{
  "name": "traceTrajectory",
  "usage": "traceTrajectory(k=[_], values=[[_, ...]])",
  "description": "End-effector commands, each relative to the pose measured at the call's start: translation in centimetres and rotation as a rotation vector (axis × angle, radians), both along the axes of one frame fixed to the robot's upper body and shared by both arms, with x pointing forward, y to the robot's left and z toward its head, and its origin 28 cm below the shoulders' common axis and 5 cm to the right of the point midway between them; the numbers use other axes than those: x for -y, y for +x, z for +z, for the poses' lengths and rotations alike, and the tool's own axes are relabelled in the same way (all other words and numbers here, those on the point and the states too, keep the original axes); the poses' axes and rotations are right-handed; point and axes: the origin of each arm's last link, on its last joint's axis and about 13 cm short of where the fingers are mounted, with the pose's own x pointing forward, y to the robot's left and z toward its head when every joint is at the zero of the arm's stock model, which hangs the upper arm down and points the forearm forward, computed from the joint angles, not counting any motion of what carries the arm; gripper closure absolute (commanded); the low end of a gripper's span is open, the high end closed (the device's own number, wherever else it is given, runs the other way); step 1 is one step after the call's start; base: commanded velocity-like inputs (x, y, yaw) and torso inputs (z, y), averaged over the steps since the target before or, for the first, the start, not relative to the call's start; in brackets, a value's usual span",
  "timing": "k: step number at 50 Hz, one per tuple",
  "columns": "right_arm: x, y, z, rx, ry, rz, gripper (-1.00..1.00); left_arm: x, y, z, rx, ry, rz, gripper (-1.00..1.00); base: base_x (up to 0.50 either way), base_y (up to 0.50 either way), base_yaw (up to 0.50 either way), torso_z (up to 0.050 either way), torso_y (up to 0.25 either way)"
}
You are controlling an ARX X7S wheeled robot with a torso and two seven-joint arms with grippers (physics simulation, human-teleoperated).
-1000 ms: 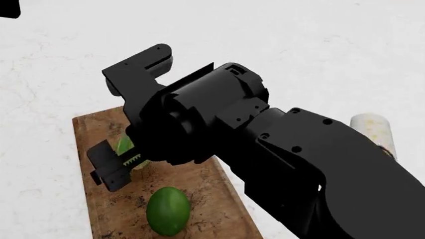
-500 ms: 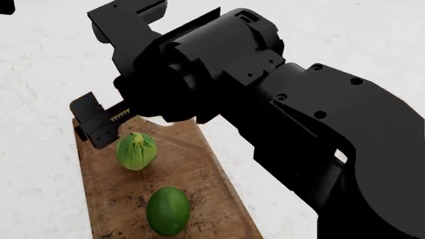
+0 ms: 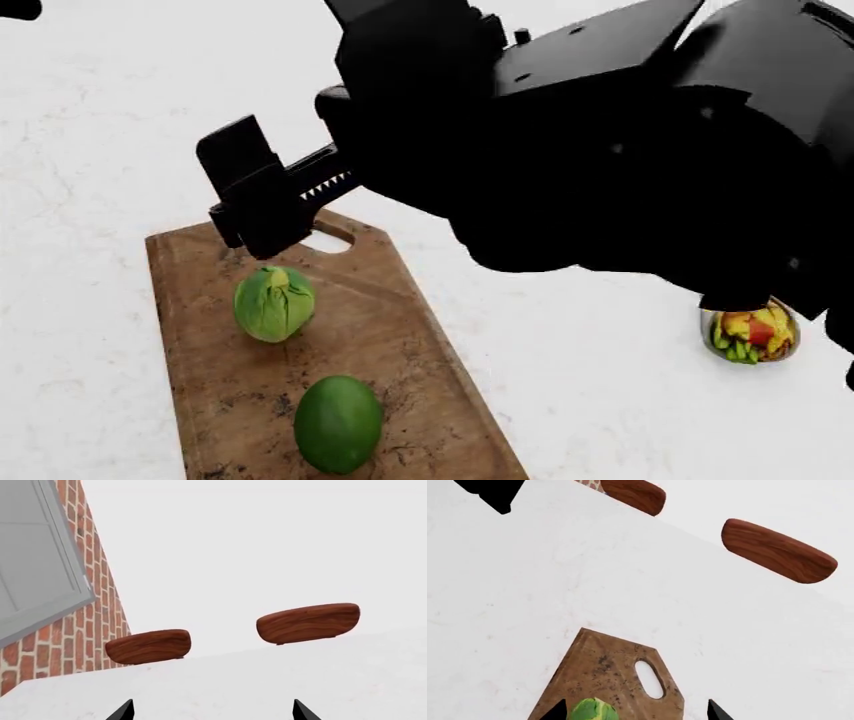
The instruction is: Clear the non-vegetable object off the cutting board and place the vegetables onto it.
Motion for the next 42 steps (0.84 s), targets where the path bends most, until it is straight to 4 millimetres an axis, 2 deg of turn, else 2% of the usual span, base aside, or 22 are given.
traceTrajectory(k=[1, 7, 11, 16, 22, 26, 35, 42], values=[[2.5, -4.0, 0.5, 0.124, 0.030, -0.028, -1.00, 0.8, 0.0, 0.0, 0.018, -0.006, -0.042, -1.00, 0.00, 0.00, 0.00, 0.000, 0.000], [3.8, -5.6, 1.6, 0.165, 0.040, -0.052, -1.00, 0.9, -0.1, 0.1, 0.021, -0.011, -0.045, -1.00, 0.00, 0.00, 0.00, 0.000, 0.000], [4.5, -6.7, 1.5, 0.179, 0.051, -0.070, -1.00, 0.8, -0.3, 0.1, 0.026, -0.010, -0.045, -1.00, 0.00, 0.00, 0.00, 0.000, 0.000], [5.9, -8.7, 1.4, 0.209, 0.109, -0.115, -1.00, 0.6, -1.1, 0.3, 0.041, -0.007, -0.050, -1.00, 0.00, 0.00, 0.00, 0.000, 0.000], [6.8, -9.6, 1.1, 0.222, 0.127, -0.149, -1.00, 0.6, -2.2, 0.0, 0.051, -0.019, -0.053, -1.00, 0.00, 0.00, 0.00, 0.000, 0.000], [7.5, -10.8, 1.6, 0.267, 0.136, -0.180, -1.00, 0.4, -3.6, 0.5, 0.078, 0.000, -0.043, -1.00, 0.00, 0.00, 0.00, 0.000, 0.000], [8.4, -15.8, 2.8, 0.388, 0.115, -0.199, -1.00, 0.0, -5.9, 1.2, 0.105, 0.018, -0.032, -1.00, 0.00, 0.00, 0.00, 0.000, 0.000], [9.2, -19.1, 4.1, 0.477, 0.103, -0.232, -1.00, 0.2, -7.5, 0.4, 0.103, 0.043, -0.038, -1.00, 0.00, 0.00, 0.00, 0.000, 0.000]])
